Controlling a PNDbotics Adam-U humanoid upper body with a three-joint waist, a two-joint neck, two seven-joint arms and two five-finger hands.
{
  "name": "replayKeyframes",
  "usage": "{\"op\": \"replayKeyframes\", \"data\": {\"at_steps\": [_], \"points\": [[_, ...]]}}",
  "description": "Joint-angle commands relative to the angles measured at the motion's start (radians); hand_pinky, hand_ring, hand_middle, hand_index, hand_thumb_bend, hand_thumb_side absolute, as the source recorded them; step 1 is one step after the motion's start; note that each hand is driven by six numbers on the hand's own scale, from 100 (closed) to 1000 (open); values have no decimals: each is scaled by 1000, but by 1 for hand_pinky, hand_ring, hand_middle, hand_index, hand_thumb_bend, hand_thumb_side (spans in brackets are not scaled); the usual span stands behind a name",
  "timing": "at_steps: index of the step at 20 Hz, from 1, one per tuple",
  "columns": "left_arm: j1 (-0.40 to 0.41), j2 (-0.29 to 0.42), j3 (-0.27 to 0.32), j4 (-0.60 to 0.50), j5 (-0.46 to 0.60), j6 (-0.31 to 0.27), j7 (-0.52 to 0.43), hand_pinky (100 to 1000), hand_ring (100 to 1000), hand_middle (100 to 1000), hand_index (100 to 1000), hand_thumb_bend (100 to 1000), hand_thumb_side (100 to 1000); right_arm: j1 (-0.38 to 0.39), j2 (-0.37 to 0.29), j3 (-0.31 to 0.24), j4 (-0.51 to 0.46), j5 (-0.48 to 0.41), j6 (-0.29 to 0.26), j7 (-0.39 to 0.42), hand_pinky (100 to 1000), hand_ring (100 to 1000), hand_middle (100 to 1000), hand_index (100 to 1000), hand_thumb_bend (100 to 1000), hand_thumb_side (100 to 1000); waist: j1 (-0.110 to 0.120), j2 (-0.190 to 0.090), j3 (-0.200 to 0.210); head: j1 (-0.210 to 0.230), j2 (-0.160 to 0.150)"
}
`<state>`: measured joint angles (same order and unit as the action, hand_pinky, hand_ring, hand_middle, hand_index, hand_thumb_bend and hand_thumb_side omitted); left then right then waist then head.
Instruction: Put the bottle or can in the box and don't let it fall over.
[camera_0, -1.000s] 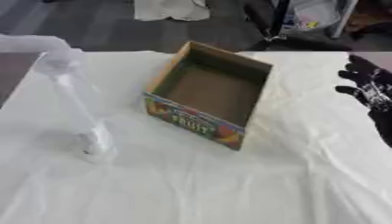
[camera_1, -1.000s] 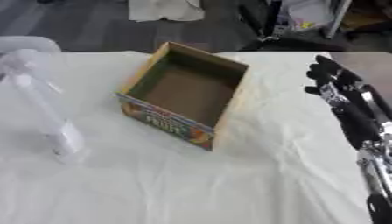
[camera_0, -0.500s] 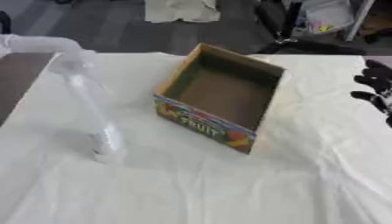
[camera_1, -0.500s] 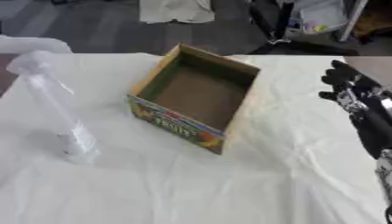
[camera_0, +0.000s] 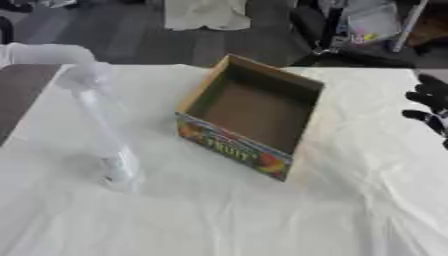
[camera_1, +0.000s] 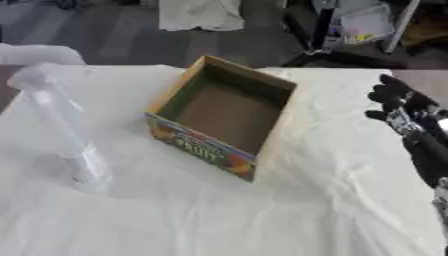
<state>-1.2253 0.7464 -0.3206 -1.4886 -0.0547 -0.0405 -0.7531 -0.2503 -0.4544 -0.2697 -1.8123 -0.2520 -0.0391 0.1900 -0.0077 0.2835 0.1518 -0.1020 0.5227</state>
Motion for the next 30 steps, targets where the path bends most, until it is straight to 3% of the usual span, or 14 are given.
{"op": "replayKeyframes", "data": {"at_steps": [1, 12, 16, 18, 25, 30], "points": [[-26, 5, 3, 8, -6, -3, -9, 849, 851, 889, 865, 100, 835, -14, -20, -2, -10, -6, 0, 4, 824, 922, 993, 789, 100, 542, 2, -12, -5, 8, -21], [-25, -29, -15, 43, -31, -10, -36, 860, 872, 903, 879, 100, 850, -23, -16, 1, -9, -8, 2, 11, 824, 922, 992, 788, 100, 556, 3, 3, -29, 24, -38], [-21, -22, 5, 48, 19, -12, -49, 883, 890, 909, 894, 126, 879, -23, -16, 2, -5, -5, 5, 12, 825, 920, 992, 787, 100, 565, 7, 6, -26, 16, -37], [-18, -15, 16, 56, 54, -10, -60, 885, 889, 904, 889, 158, 835, -22, -17, 3, -4, -4, 6, 13, 825, 920, 992, 787, 100, 567, 9, 7, -24, 14, -36], [-6, 14, 48, 65, 65, -19, -85, 905, 898, 892, 878, 118, 506, -18, -19, 2, -2, -1, 8, 12, 825, 916, 990, 785, 100, 576, 12, 13, -16, 8, -30], [6, 34, 49, 58, 12, -27, -113, 922, 904, 885, 874, 240, 509, -15, -20, -1, -1, 1, 7, 9, 825, 914, 989, 785, 100, 581, 12, 16, -11, 2, -22]]}}
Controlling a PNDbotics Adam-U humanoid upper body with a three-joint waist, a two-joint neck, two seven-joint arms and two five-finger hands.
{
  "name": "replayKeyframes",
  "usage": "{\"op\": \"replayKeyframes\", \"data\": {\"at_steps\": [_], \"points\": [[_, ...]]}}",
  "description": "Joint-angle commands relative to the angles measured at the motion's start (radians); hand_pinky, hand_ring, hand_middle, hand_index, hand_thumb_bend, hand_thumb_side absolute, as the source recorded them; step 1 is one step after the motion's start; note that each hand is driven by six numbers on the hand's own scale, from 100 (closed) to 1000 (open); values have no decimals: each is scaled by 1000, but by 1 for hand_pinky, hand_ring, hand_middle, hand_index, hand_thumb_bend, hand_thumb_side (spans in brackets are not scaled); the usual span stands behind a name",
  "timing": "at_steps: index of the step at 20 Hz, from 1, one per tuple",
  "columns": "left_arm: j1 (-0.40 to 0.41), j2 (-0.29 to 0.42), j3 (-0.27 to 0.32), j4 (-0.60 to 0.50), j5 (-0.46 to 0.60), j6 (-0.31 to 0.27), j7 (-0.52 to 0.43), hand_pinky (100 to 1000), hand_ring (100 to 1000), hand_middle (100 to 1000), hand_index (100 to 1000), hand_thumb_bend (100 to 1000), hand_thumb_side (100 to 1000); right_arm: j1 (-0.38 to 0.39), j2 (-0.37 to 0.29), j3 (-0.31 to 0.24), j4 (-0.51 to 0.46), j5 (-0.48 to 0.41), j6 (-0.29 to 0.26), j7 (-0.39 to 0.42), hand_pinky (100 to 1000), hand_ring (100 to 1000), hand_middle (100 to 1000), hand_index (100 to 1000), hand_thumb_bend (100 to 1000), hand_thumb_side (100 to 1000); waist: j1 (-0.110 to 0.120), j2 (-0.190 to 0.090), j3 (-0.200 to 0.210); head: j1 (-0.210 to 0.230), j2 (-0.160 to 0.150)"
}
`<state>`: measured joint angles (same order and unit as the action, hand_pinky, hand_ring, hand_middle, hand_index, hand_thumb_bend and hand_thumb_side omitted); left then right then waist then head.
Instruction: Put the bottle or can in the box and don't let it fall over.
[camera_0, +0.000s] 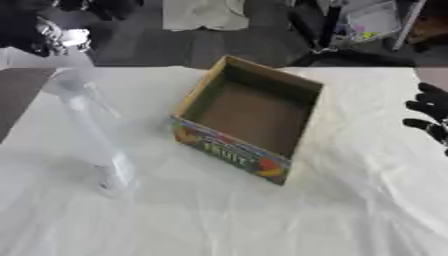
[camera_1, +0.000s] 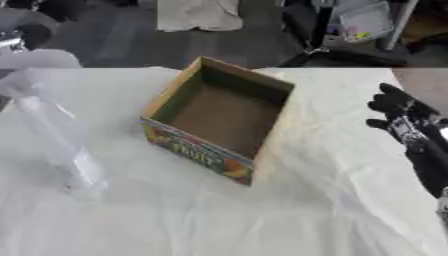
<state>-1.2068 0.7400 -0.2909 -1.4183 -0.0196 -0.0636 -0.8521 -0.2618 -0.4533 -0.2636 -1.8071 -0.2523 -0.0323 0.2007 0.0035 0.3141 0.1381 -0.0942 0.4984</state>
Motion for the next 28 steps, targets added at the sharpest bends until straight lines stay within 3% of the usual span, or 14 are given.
{"op": "replayKeyframes", "data": {"at_steps": [1, 21, 28], "points": [[-10, 44, 20, -15, -32, -5, -18, 924, 905, 884, 873, 247, 509, -3, -21, -8, -6, 1, 0, -2, 825, 914, 988, 784, 100, 575, 0, -14, 4, -7, 3], [41, 83, 30, -6, -130, 4, -34, 919, 901, 884, 875, 293, 512, 7, -17, -16, -9, 0, 1, -20, 825, 908, 984, 781, 100, 592, -6, -7, 20, -11, 3], [60, 84, 26, 11, -176, -7, -31, 927, 848, 890, 866, 290, 496, 7, -16, -18, -9, -3, -2, -24, 825, 907, 983, 781, 100, 595, -11, -5, 19, -8, -2]]}}
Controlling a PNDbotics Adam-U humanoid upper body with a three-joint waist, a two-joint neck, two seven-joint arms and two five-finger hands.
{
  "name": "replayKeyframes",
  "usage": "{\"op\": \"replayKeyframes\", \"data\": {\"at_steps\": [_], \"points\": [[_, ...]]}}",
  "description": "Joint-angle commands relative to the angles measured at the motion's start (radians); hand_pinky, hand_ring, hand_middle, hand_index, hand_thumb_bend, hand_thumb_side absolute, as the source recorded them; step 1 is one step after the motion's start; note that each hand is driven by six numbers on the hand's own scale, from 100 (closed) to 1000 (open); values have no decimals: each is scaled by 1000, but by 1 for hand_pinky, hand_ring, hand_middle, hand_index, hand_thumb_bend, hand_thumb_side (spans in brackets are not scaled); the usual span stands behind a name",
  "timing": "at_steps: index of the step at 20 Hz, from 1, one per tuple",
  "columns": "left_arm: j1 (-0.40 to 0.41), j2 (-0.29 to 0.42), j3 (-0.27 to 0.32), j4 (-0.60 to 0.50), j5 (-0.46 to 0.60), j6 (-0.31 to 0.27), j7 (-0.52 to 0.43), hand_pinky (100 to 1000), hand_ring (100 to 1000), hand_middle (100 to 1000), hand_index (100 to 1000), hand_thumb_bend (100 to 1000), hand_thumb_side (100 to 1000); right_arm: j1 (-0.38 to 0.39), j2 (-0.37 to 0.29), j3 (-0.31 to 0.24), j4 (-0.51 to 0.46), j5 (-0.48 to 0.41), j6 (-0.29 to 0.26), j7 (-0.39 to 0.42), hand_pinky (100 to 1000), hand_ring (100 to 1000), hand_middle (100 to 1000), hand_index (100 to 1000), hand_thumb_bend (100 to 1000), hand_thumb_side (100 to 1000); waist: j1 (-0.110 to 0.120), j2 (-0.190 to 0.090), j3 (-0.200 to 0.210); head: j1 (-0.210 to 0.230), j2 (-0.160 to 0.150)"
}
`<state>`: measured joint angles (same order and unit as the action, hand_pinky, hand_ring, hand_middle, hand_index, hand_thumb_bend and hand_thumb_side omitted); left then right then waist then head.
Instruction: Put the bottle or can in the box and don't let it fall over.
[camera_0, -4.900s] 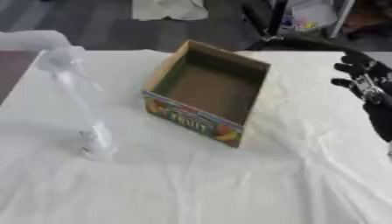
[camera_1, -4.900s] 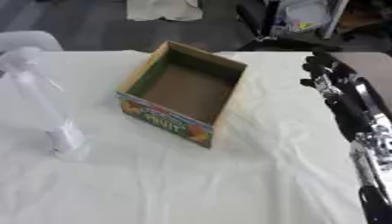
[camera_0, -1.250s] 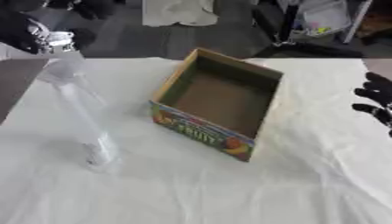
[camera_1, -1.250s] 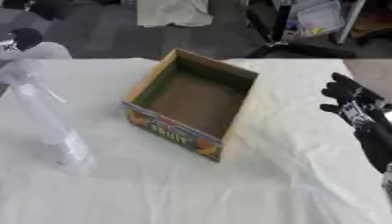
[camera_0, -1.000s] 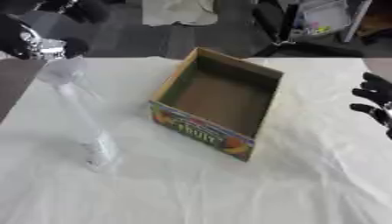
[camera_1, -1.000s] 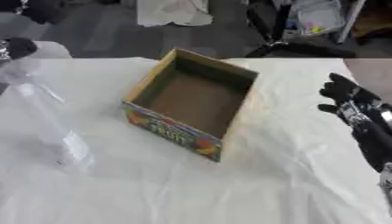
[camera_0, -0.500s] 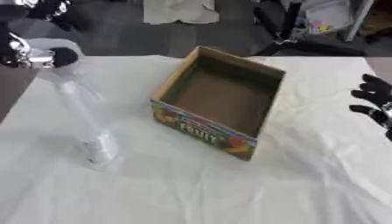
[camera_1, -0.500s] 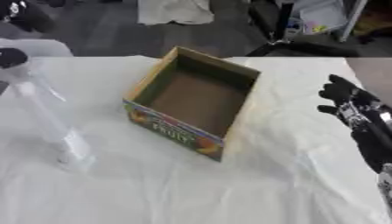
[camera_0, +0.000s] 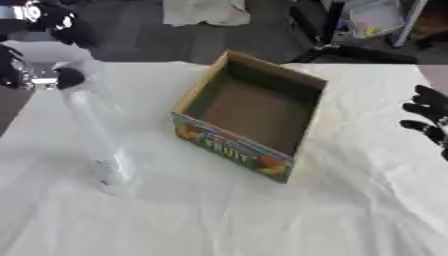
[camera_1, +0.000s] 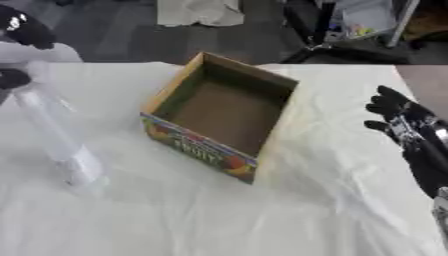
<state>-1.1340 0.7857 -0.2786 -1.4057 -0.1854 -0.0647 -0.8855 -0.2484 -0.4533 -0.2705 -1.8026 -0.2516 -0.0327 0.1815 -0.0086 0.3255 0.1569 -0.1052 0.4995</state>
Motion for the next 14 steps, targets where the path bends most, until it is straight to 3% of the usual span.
{"op": "replayKeyframes", "data": {"at_steps": [1, 14], "points": [[-12, 37, 13, -1, -11, -7, 2, 927, 842, 891, 866, 287, 496, -7, -15, -12, -13, -4, -2, -5, 825, 907, 983, 781, 100, 596, 0, -16, 0, 4, -3], [-6, 30, 9, 5, 19, 0, -1, 916, 801, 885, 849, 240, 479, -2, -11, -14, -8, 1, -3, -5, 825, 909, 985, 783, 100, 609, -6, -11, -2, 13, 1]]}}
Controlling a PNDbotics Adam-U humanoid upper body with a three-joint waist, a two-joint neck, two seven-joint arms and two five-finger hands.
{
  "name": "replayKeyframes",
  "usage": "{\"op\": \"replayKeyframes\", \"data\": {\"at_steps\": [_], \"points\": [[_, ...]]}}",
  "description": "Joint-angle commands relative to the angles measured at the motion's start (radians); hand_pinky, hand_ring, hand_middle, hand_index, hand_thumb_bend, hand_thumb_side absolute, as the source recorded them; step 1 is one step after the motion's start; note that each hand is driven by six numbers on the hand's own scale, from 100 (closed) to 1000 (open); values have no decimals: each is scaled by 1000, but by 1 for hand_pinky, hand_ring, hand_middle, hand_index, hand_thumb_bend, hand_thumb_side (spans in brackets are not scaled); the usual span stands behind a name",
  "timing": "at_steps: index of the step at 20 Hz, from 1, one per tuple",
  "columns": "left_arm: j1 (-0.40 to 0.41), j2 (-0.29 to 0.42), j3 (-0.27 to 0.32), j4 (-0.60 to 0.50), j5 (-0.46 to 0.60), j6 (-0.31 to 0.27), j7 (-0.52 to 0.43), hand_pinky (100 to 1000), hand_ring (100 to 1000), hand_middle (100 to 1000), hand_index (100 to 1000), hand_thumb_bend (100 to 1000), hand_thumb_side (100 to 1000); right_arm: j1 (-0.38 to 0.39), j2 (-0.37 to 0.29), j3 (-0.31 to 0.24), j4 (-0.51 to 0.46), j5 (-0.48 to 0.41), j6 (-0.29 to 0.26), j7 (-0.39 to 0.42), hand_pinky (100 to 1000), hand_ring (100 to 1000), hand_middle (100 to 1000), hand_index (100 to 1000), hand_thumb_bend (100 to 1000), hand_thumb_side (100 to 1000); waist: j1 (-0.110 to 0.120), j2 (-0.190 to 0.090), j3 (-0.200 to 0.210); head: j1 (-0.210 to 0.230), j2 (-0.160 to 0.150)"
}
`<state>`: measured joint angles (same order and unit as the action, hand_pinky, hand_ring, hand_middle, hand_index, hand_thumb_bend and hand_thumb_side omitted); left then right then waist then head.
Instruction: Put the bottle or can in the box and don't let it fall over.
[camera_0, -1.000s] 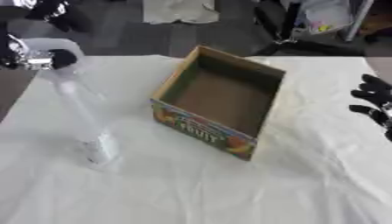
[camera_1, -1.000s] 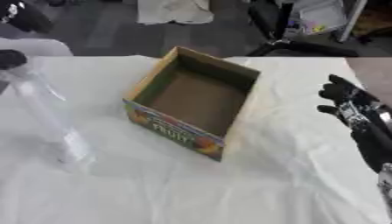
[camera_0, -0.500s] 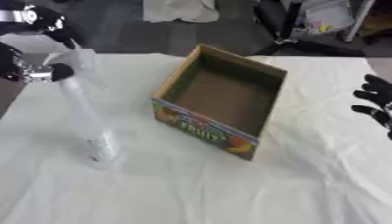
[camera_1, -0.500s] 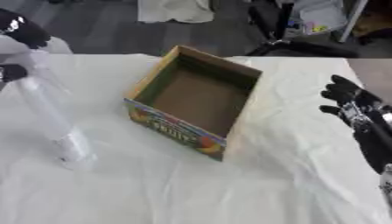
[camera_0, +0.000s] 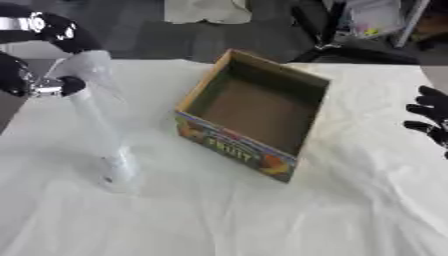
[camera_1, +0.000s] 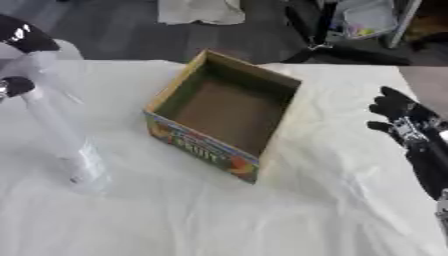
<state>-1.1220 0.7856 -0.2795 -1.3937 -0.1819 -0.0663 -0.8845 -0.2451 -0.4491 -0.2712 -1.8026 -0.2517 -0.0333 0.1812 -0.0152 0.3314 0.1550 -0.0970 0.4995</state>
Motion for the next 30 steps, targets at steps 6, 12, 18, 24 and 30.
{"op": "replayKeyframes", "data": {"at_steps": [6, 12, 18, 24, 30], "points": [[-18, 27, 2, -17, 62, 16, -5, 901, 745, 852, 834, 188, 464, -4, -14, -14, -7, 3, 1, -10, 826, 910, 986, 783, 100, 614, -1, -16, 1, 6, 1], [-19, 28, 2, -25, 86, 38, 2, 880, 709, 827, 817, 149, 460, -2, -13, -14, -5, 7, 3, -11, 827, 911, 987, 784, 100, 617, -3, -15, 2, 8, 1], [-14, 28, -2, -24, 72, 49, -1, 854, 641, 671, 774, 150, 414, -3, -11, -15, -6, 6, 4, -11, 828, 912, 988, 784, 100, 620, -4, -13, 2, 10, -1], [-14, 22, -3, -23, 62, 48, 8, 832, 611, 597, 724, 158, 399, -2, -6, -17, -6, 5, 7, -10, 829, 912, 989, 784, 100, 626, -2, -14, -2, 11, -2], [-17, 16, -6, -24, 65, 49, 20, 821, 583, 577, 710, 176, 437, -2, -6, -18, -5, 2, 9, -8, 829, 912, 988, 785, 100, 627, -2, -19, -2, 12, 1]]}}
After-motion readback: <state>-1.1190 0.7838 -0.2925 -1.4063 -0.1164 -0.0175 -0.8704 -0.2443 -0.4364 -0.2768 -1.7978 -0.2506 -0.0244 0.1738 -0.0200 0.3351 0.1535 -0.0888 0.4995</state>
